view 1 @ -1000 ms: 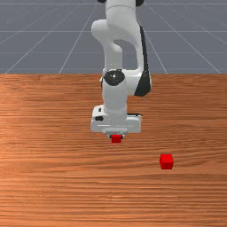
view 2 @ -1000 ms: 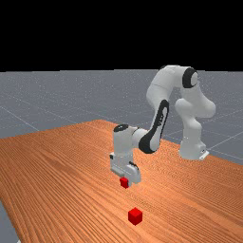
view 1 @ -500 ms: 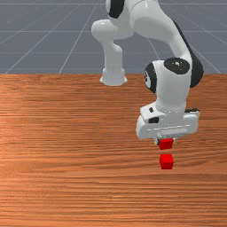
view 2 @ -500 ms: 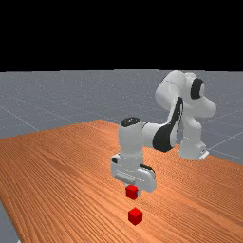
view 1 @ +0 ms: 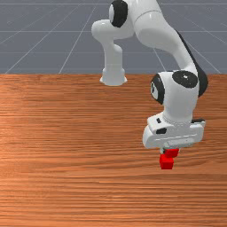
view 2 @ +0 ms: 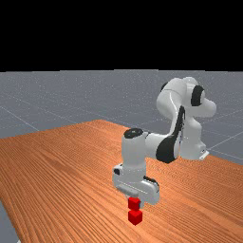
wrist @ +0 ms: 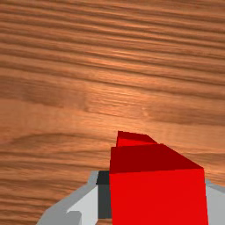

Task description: Stack all the cube

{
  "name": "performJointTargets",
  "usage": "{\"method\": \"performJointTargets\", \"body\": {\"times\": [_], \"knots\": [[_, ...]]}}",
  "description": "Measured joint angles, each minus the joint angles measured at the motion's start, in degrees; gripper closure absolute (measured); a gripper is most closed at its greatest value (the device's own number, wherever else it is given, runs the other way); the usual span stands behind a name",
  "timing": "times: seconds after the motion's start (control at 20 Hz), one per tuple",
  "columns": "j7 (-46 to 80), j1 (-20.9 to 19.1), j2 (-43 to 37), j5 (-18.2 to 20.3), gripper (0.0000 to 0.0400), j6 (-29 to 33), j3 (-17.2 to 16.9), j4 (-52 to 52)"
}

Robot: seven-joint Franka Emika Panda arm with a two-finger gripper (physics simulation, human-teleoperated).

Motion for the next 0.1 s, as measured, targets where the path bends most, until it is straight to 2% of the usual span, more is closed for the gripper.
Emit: {"method": "performJointTargets", "body": {"times": [0.05,0.1], "knots": [[0.01,0.05,0.20,-0.03,0.0125,0.02,0.01,0.27],[0.01,0.08,0.39,-0.08,0.0076,0.00,0.00,0.58]]}}
